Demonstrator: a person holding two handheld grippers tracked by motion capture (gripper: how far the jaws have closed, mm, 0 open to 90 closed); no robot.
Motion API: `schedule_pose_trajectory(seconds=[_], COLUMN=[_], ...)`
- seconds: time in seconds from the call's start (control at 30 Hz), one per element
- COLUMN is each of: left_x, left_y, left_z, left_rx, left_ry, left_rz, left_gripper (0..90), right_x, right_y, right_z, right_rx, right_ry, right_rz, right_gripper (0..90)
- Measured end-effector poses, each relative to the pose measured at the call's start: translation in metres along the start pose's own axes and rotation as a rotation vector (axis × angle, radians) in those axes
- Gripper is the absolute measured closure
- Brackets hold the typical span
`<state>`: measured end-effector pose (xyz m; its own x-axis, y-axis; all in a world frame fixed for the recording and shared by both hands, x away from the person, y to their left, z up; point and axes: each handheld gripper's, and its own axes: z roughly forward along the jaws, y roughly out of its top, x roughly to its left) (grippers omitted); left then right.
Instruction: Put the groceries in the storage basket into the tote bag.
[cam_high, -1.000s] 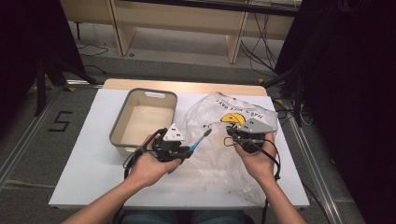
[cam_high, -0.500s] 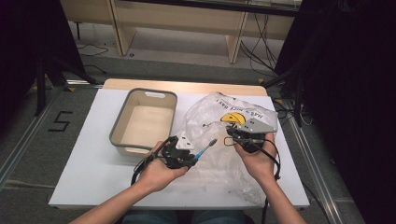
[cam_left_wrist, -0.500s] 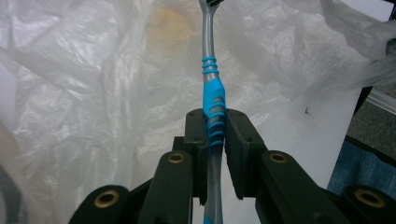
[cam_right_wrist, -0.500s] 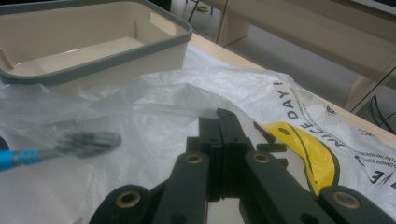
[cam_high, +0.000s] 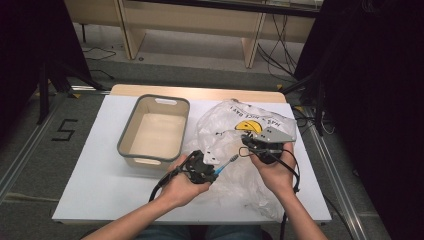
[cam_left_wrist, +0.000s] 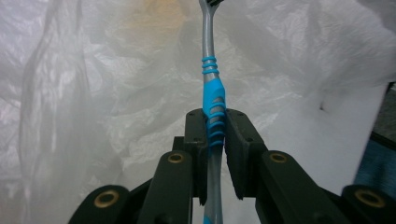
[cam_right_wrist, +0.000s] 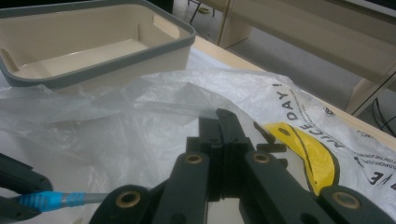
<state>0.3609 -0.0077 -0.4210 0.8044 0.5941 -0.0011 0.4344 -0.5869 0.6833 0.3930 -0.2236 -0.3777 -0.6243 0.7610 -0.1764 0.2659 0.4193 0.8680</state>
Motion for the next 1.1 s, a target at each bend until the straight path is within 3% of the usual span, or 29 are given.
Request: schedule_pose_trajectory(seconds=[0.5,1.1], left_x=[0.002,0.000], left_y=[0.015,0.025], left_z=[0.027,0.052], left_rx=[0.011,0.013], left_ry=[0.041,0.093], left_rz=[-0.046,-0.025], left_gripper=[78.7,78.6], right_x=[0.002,0.003], right_y=[0.000,0.000], right_z=[0.000,0.001], right_rx=[0.001,0.005], right_ry=[0.006,0.009], right_rz=[-0.004,-0.007], right_gripper=[90.0,90.0])
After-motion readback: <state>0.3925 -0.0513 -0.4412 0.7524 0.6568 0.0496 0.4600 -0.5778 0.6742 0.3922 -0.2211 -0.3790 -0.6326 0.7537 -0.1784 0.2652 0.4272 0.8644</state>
